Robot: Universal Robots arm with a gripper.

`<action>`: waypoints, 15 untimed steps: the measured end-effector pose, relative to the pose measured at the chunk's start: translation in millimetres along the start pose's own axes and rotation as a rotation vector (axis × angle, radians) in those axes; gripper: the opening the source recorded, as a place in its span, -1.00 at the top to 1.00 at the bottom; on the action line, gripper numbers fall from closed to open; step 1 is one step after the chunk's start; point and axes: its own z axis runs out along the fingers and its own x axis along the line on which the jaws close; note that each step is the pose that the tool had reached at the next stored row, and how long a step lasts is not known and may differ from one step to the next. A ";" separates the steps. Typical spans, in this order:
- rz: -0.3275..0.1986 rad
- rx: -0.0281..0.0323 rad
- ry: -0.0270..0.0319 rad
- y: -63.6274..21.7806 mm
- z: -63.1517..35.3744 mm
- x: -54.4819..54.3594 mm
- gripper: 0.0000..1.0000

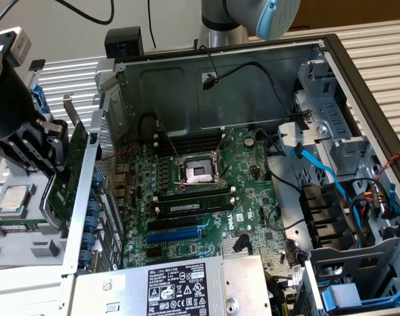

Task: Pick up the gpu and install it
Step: 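Pick up the gpu and move the gpu toward the slot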

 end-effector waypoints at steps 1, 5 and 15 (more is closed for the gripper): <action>0.000 -0.0001 0.0001 0.0 0.0 0.0 0.47; -0.002 -0.0017 0.0008 -0.5 -0.2 -0.1 0.47; -0.021 -0.0071 0.0043 -1.4 -5.6 -1.4 0.47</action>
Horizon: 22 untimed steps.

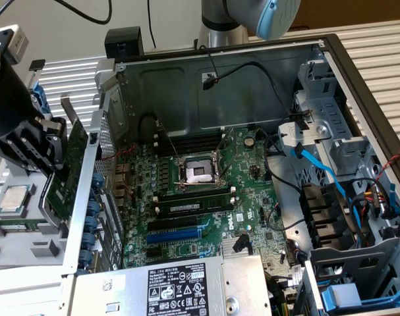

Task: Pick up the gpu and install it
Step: 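Pick up the gpu and move the gpu toward the slot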

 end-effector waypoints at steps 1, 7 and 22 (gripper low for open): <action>0.000 0.0000 0.0000 0.2 -1.3 -0.2 0.47; 0.000 0.0000 0.0001 1.6 -13.1 -2.4 0.47; 0.000 -0.0001 0.0000 4.7 -35.4 -6.3 0.47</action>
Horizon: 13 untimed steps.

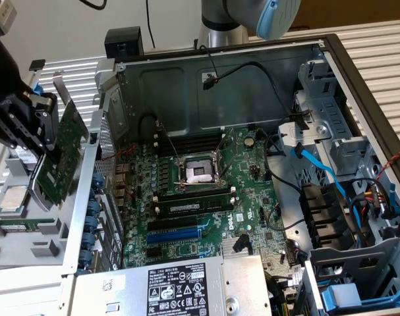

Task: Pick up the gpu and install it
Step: 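Pick up the gpu and move the gpu toward the slot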

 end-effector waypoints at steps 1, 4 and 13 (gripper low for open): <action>0.000 0.0001 0.0001 0.4 -2.6 -0.4 0.47; 0.000 0.0001 0.0005 1.1 -10.4 -2.0 0.47; 0.000 0.0006 0.0028 7.7 -49.5 -8.9 0.47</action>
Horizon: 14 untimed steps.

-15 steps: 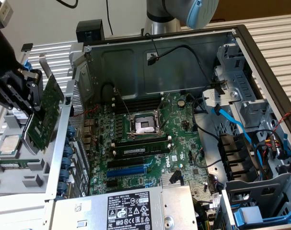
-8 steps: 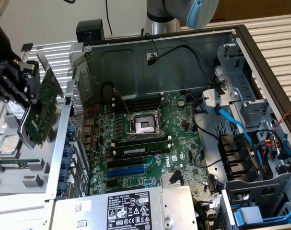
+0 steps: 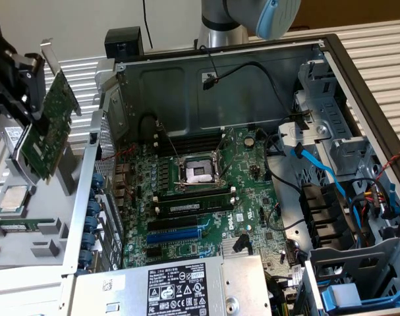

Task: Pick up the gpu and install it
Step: 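Pick up the gpu and move the gpu toward the slot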

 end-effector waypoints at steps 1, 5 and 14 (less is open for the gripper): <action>0.000 0.0002 0.0009 0.7 -4.3 -1.0 0.47; 0.001 0.0010 0.0054 4.1 -21.8 -6.1 0.47; 0.003 0.0048 0.0251 12.4 -49.4 -29.7 0.47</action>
